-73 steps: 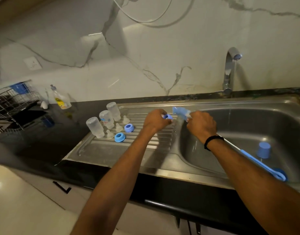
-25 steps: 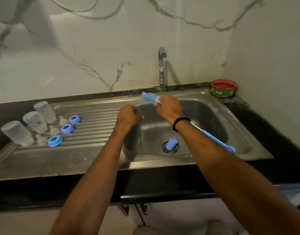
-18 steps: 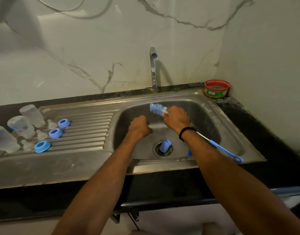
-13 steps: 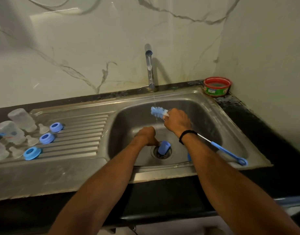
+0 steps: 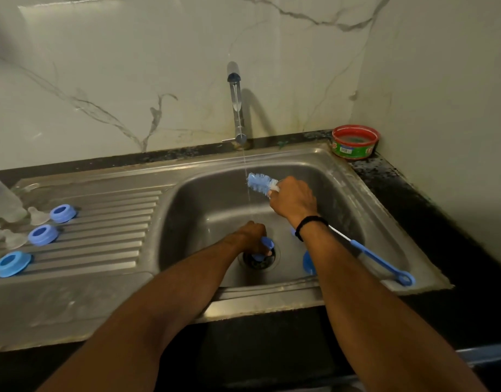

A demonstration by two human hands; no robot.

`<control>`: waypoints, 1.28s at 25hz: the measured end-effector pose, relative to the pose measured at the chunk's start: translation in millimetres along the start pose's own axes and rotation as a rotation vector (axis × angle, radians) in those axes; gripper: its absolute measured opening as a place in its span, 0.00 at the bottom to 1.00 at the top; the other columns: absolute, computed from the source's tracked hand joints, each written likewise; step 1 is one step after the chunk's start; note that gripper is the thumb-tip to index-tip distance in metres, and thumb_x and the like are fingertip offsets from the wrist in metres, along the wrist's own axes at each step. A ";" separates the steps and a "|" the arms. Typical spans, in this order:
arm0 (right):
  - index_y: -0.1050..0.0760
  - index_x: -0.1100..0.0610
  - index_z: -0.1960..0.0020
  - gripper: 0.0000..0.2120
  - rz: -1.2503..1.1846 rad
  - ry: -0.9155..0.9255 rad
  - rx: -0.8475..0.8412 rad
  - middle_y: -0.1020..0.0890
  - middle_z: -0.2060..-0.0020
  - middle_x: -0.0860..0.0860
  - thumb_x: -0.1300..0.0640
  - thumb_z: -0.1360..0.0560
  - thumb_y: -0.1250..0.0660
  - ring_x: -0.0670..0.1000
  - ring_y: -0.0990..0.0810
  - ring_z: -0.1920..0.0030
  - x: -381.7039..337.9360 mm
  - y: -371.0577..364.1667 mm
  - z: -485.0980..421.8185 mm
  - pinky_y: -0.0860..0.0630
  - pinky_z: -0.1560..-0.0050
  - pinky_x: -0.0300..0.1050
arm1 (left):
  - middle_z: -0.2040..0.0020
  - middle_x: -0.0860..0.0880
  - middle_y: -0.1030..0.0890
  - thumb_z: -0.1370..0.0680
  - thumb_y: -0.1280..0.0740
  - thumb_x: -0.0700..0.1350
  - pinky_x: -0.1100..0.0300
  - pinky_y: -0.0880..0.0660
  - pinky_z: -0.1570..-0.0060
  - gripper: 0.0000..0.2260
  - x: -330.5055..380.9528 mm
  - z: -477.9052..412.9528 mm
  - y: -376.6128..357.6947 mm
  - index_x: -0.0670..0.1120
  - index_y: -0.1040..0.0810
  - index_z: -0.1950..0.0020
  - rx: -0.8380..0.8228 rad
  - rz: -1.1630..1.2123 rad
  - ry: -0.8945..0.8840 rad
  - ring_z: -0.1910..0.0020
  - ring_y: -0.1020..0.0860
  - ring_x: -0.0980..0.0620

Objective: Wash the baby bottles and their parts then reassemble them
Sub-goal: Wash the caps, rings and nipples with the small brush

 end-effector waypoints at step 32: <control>0.16 0.50 0.49 0.08 0.159 0.063 0.156 0.16 0.56 0.55 0.55 0.23 0.33 0.59 0.19 0.53 -25.7 38.2 -13.7 0.26 0.57 0.44 | 0.49 0.41 0.20 0.19 0.33 0.53 0.65 0.23 0.66 0.19 -66.6 -0.3 85.9 0.39 0.22 0.38 0.393 1.936 0.064 0.66 0.24 0.54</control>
Point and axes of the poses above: each hand's wrist, its own z-axis away from the middle knuckle, its own y-axis out of the back of the hand, x = y × z, the point moved 10 cm from there along -z, towards the middle knuckle
